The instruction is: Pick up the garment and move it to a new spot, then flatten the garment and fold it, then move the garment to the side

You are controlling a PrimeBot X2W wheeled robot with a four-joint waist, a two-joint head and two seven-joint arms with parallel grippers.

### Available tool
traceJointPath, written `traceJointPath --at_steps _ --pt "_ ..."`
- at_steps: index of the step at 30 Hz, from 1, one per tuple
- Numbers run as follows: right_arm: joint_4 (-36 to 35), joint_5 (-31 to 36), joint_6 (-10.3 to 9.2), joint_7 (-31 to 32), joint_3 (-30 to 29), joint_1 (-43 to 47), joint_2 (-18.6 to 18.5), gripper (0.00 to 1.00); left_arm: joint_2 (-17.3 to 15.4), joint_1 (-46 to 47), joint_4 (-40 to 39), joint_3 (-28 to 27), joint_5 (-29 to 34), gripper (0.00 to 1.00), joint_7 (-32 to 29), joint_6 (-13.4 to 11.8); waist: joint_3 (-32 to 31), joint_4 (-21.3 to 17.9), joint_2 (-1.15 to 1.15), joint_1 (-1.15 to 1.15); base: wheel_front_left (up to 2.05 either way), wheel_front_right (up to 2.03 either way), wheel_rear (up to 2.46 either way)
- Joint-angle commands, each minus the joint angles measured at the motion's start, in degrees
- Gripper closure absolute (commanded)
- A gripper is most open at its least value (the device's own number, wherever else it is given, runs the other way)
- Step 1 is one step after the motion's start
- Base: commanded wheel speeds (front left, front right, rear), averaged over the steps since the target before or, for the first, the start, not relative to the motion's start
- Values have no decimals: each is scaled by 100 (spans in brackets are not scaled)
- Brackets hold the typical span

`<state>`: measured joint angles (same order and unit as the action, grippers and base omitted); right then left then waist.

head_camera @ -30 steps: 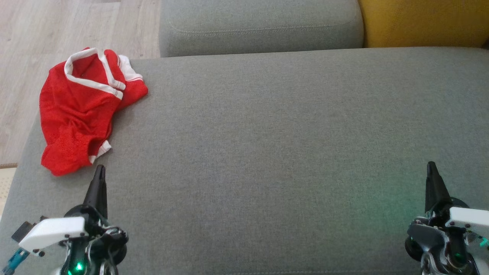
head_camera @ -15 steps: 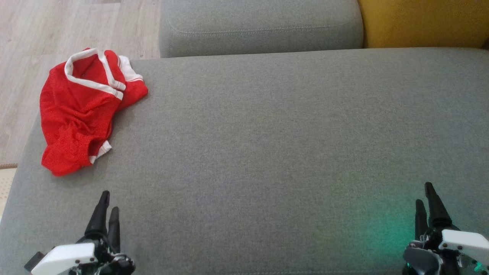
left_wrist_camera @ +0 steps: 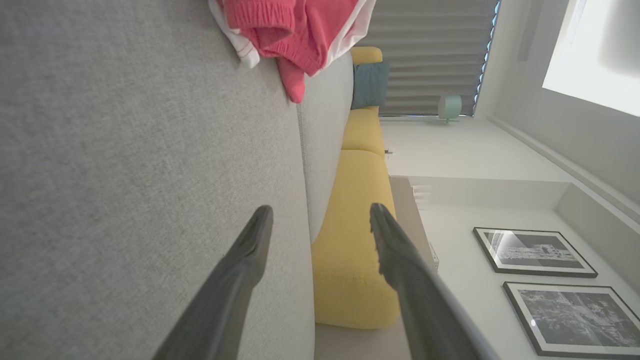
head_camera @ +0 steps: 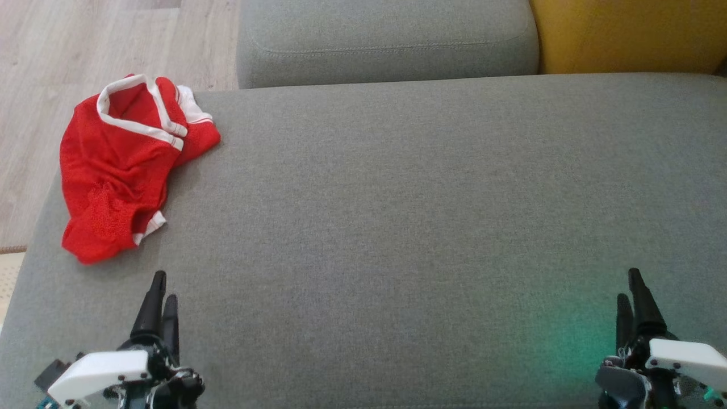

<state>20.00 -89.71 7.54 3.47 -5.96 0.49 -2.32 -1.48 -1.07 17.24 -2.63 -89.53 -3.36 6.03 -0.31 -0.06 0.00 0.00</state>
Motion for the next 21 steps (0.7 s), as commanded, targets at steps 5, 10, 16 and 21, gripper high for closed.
traceJointPath --at_steps 5,10,16,21 --pt "-298 297 -1 -123 62 -208 -21 0 -63 136 -366 37 332 0 126 -59 -12 -1 0 0 0 0 0" --pt "-420 666 -1 -207 108 -196 -23 0 -67 116 -507 99 607 0 210 -125 -20 -2 0 0 0 0 0" --pt "-586 1241 -2 -326 178 -164 -25 0 -72 86 -673 211 1095 0 327 -222 -31 -4 0 0 0 0 0" --pt "-696 1665 -2 -410 234 -140 -27 0 -76 60 -771 284 1514 0 411 -302 -36 -4 0 0 0 0 0"
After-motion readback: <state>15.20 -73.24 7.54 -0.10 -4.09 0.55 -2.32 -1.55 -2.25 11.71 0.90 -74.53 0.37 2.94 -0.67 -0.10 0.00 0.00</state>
